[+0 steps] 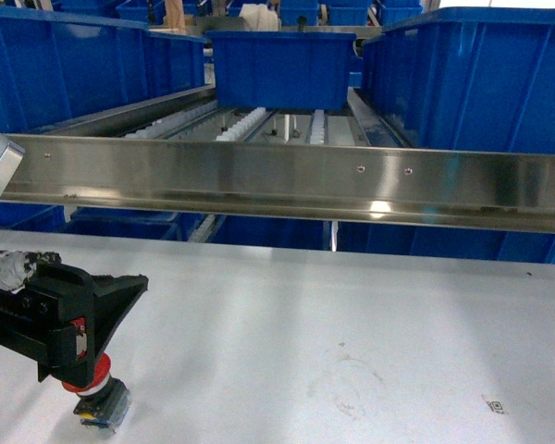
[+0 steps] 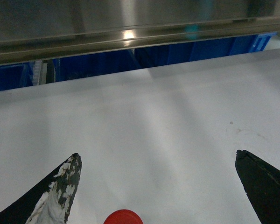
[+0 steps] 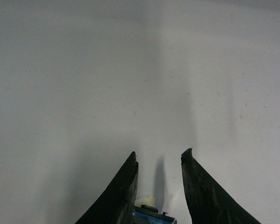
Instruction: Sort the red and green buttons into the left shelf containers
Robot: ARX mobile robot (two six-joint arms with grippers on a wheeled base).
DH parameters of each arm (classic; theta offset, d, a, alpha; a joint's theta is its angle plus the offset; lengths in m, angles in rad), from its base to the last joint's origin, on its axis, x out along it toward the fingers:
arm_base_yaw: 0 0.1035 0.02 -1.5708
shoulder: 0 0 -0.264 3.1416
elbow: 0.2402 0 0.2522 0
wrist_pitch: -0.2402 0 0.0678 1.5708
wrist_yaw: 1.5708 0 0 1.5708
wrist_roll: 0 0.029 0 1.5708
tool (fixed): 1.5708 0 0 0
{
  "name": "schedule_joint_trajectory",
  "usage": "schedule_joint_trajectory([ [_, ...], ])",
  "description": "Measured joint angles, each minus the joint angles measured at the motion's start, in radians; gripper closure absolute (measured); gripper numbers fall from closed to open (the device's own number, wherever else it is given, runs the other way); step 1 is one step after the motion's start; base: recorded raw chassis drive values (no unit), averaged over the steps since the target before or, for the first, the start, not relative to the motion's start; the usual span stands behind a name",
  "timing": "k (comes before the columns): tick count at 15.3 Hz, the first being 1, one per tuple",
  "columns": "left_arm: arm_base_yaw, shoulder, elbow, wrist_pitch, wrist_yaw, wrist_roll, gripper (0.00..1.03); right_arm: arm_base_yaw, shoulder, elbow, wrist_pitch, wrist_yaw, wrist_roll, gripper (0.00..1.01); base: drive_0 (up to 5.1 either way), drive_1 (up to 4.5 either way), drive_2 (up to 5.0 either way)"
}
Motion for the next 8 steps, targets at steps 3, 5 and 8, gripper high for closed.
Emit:
schedule_joint_trajectory([
  [3, 0.0, 0.0, 0.0, 0.0, 0.0, 0.0, 0.05, 0.011, -0.142, -0.056, 0.044, -0.045, 0.042, 0.75, 0.0, 0.0, 0.0],
  [5, 0.0, 0.0, 0.0, 0.0, 0.0, 0.0, 0.05, 0.01, -0.273, -0.108, 0.1, -0.089, 0.079, 0.75, 0.0, 0.0, 0.0],
  [8, 0.0, 0.0, 0.0, 0.0, 0.0, 0.0, 0.05, -0.024, -0.5, -0.254, 0.193, -0.156, 0.148, 0.75, 0.0, 0.0, 0.0],
])
